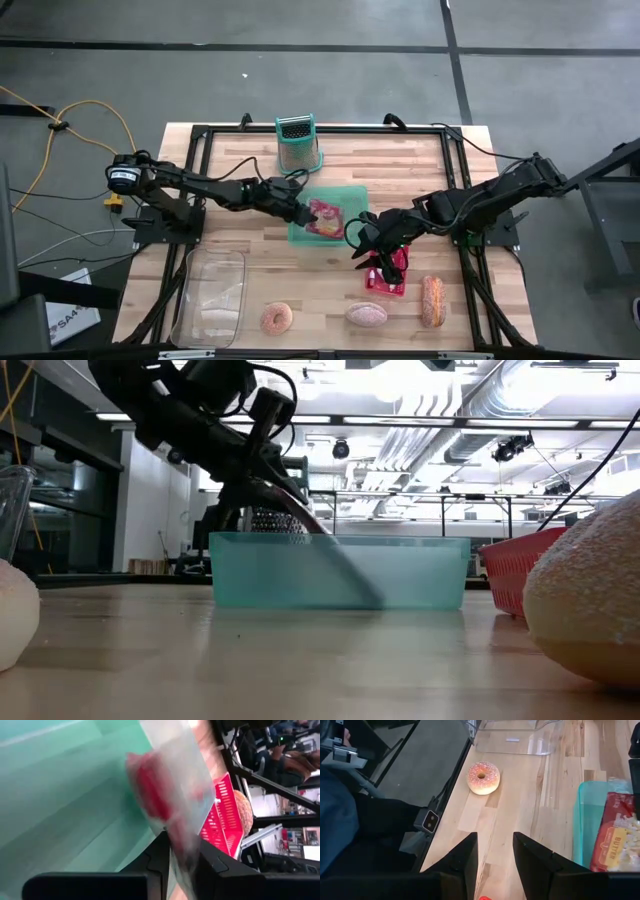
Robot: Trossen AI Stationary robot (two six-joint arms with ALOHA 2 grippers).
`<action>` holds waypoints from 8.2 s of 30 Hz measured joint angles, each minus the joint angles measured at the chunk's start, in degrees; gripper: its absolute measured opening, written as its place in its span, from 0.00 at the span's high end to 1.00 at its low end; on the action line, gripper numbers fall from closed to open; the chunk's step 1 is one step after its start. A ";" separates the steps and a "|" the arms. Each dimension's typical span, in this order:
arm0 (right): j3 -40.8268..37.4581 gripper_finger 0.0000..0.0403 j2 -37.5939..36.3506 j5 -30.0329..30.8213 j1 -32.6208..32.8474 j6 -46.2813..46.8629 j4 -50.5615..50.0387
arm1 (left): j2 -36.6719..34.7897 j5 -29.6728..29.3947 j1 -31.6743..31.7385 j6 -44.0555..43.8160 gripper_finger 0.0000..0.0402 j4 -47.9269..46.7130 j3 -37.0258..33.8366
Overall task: Pick & Place Food Item
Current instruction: Put the popcorn bag into the green bin, then put the doughnut into the transparent bin
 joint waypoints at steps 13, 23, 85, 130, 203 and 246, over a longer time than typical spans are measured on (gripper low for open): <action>0.00 0.72 0.00 0.00 0.00 0.02 0.07 | 0.00 0.01 0.83 0.16 0.86 0.38 0.00; 0.00 0.72 0.02 -0.11 0.26 0.46 0.07 | 0.00 3.27 3.80 1.89 0.86 0.29 0.00; 0.00 0.72 0.03 0.42 5.25 0.43 -0.10 | 0.44 4.82 4.04 5.43 0.68 -1.63 0.02; 0.00 0.72 0.04 0.42 5.25 0.26 -0.11 | 0.35 40.60 16.24 8.16 0.68 -12.20 0.02; -0.04 0.72 -1.44 6.69 -5.68 -1.07 -6.45 | -17.31 -4.75 -13.46 31.12 0.68 -8.49 0.02; 0.00 0.72 -14.47 10.60 -17.03 -1.22 -13.40 | -17.29 -24.82 -23.80 39.67 0.68 -5.08 0.04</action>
